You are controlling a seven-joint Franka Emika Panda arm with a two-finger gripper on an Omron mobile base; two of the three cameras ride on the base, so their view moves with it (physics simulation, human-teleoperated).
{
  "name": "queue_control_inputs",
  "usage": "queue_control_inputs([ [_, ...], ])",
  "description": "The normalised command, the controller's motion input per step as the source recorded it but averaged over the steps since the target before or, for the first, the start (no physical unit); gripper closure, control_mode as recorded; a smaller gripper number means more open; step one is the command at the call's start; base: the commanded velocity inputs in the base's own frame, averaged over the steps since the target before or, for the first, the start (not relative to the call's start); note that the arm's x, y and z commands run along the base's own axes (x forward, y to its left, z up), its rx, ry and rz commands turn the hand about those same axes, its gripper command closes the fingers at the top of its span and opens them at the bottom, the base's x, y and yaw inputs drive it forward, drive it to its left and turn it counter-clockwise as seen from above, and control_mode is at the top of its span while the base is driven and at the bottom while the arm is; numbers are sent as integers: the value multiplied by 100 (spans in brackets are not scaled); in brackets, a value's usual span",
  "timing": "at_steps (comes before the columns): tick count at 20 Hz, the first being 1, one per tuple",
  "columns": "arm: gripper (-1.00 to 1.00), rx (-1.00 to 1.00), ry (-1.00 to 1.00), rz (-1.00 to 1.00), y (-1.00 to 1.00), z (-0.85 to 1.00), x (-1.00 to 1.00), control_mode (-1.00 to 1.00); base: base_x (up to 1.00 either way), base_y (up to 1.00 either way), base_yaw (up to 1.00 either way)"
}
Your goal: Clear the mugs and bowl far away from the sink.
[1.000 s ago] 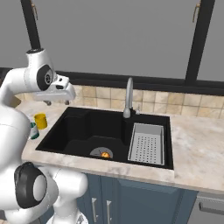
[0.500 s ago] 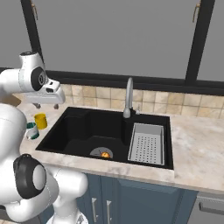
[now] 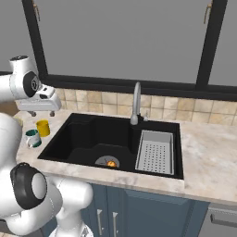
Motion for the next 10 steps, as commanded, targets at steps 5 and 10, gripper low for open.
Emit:
queue_control_inputs([
  [5,-100,-1,0,0,4,-7,-26,-100,0,0,0],
  [10,-100,0,0,0,32,-31,-34,-100,0,0,0],
])
